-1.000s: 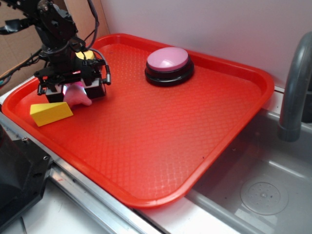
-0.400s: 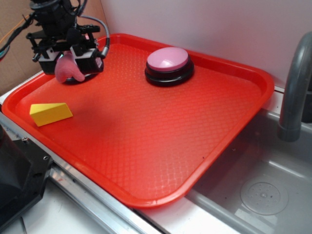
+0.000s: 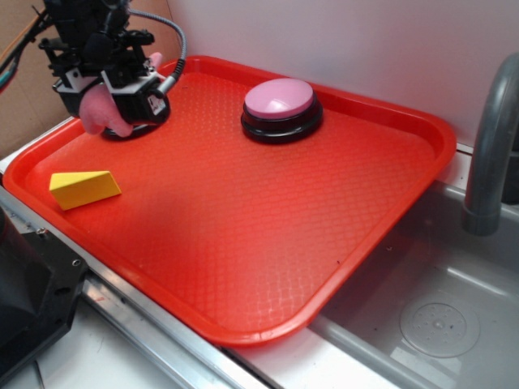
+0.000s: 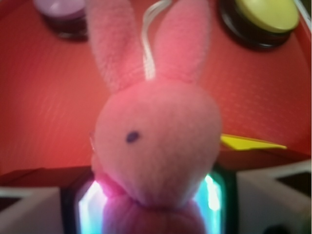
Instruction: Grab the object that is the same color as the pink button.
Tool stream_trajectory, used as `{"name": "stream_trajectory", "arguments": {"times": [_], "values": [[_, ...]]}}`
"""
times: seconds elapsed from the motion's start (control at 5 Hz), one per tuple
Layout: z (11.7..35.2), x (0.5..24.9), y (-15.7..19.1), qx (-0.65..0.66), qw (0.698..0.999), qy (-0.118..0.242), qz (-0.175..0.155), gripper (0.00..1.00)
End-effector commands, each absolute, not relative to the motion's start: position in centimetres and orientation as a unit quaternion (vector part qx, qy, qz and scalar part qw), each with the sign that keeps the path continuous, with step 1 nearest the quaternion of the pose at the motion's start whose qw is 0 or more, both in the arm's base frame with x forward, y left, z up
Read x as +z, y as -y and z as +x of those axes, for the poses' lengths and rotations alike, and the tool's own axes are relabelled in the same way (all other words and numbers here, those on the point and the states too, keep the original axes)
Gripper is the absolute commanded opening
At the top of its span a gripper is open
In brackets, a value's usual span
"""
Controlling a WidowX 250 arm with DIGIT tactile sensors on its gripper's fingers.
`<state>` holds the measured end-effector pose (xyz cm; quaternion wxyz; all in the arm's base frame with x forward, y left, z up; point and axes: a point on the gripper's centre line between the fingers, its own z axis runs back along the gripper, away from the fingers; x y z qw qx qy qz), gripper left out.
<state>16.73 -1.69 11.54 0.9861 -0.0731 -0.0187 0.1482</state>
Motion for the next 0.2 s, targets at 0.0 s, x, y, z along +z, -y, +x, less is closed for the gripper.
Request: {"name": "stream_trajectory", "arguments": {"times": [0.0], "values": [[16.19, 11.26, 1.50, 0.121, 0.991, 0.019, -0.057, 0.00]]}}
